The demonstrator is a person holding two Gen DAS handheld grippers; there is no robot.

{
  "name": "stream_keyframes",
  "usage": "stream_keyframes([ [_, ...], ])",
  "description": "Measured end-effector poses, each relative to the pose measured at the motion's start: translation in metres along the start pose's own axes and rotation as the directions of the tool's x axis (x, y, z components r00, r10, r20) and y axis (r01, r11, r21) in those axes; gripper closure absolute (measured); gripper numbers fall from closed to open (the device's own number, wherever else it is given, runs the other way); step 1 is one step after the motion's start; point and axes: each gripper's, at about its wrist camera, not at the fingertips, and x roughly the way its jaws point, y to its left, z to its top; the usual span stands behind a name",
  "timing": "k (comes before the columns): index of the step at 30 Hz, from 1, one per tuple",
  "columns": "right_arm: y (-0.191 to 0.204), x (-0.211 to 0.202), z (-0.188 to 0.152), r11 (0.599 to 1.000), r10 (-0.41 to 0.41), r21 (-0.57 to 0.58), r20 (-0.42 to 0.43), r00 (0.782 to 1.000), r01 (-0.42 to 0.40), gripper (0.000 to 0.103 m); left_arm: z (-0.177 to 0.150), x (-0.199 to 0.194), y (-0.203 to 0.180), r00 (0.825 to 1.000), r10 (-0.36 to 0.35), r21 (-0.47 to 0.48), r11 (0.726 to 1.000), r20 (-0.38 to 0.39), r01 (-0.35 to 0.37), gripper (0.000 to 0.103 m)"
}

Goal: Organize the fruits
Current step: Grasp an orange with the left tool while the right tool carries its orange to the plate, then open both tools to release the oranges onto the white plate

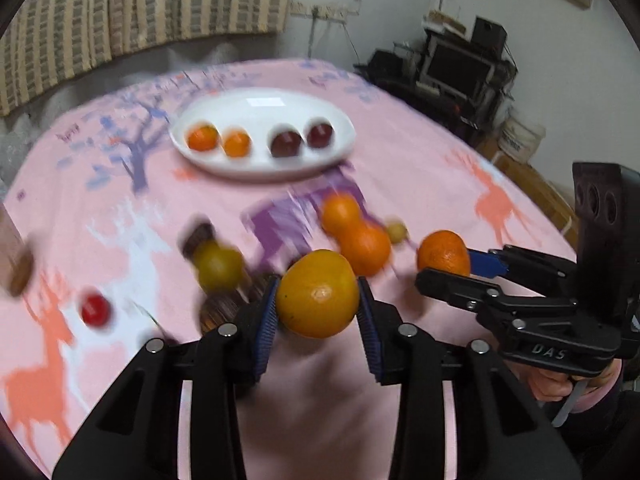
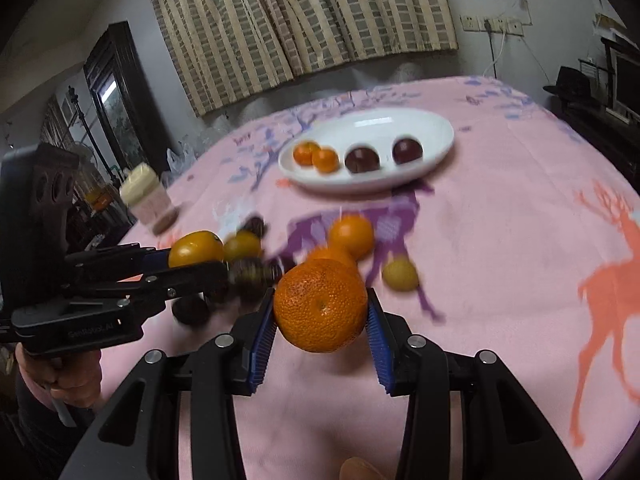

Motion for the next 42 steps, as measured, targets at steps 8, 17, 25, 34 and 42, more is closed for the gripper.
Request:
stream_keyframes([
  [8, -0.026, 0.067, 0.123, 0.993, -0.115, 0.024, 0.077, 0.99, 0.114, 0.06, 0.116, 0.045, 0.05, 0.996, 0.087, -0.058, 0.995, 0.004, -0.086, 0.066],
  [17, -0.065, 0.155, 0.167, 0.981, -0.181, 0.066, -0.028, 0.983, 0.182, 0.06, 0.176, 0.155, 0.09, 0.974, 0.146, -0.109, 0.98, -0.172, -0.166, 0.066],
  [25, -0.07, 0.163, 0.162, 0.982, -0.173, 0.069, -0.056, 0.983, 0.177, 0.052, 0.177, 0.161, 0.081, 0.968, 0.205, -0.058, 0.975, -0.147, -0.215, 0.042],
  [34, -0.041, 0.082, 0.13, 0.99, -0.137, 0.027, 0.071, 0.988, 0.136, 0.004, 0.122, 0.039, 0.097, 0.968, 0.253, -0.18, 0.952, 0.01, -0.247, 0.008],
  [42, -0.023, 0.042, 0.057, 0.998, 0.032, 0.053, 0.043, 0.999, -0.035, 0.004, -0.006, -0.024, 0.093, 0.98, 0.196, -0.299, 0.938, 0.039, -0.175, 0.008],
])
